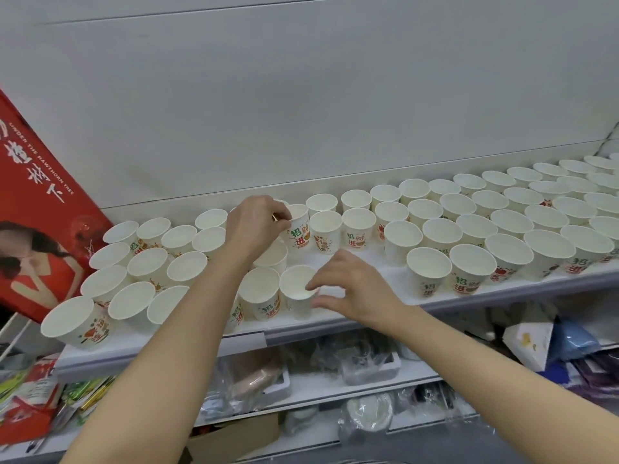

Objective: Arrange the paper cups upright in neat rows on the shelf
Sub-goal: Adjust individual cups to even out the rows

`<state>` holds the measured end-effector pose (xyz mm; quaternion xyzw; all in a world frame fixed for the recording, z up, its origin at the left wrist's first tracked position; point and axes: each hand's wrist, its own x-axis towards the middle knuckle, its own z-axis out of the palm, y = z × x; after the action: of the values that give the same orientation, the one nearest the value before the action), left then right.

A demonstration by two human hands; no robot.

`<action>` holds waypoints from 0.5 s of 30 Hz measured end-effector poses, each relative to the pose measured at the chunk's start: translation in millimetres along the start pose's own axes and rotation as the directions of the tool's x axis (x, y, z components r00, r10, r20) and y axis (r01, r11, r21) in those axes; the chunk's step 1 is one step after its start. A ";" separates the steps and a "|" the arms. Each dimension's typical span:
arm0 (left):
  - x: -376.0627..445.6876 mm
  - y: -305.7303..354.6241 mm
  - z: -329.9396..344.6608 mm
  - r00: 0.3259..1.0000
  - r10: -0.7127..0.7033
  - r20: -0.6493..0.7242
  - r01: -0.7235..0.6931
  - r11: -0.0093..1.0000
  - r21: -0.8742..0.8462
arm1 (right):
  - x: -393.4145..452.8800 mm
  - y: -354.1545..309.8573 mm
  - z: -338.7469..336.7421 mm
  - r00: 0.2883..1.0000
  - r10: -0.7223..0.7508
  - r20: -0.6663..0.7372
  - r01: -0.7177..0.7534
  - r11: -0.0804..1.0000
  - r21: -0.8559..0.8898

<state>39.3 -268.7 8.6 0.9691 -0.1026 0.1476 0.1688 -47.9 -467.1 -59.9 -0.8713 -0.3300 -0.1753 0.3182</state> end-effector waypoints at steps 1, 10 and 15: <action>-1.8 2.1 -1.4 1.000 -0.003 -0.003 0.003 1.000 -0.011 | -2.3 -2.5 4.8 1.000 -0.020 0.022 0.021 0.999 -0.027; -13.7 14.8 -9.7 0.999 -0.002 -0.033 -0.002 0.993 -0.115 | -0.7 -3.9 1.6 0.999 -0.013 0.032 0.019 0.976 -0.216; -21.1 18.3 -5.4 1.000 0.017 -0.006 -0.017 0.995 -0.102 | -10.7 7.3 -22.7 0.997 0.035 -0.070 -0.053 0.963 -0.264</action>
<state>13.7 -280.5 12.1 0.9580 -0.1177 0.1460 0.2170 -52.7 -491.5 -52.0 -0.9071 -0.2736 -0.2388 0.2128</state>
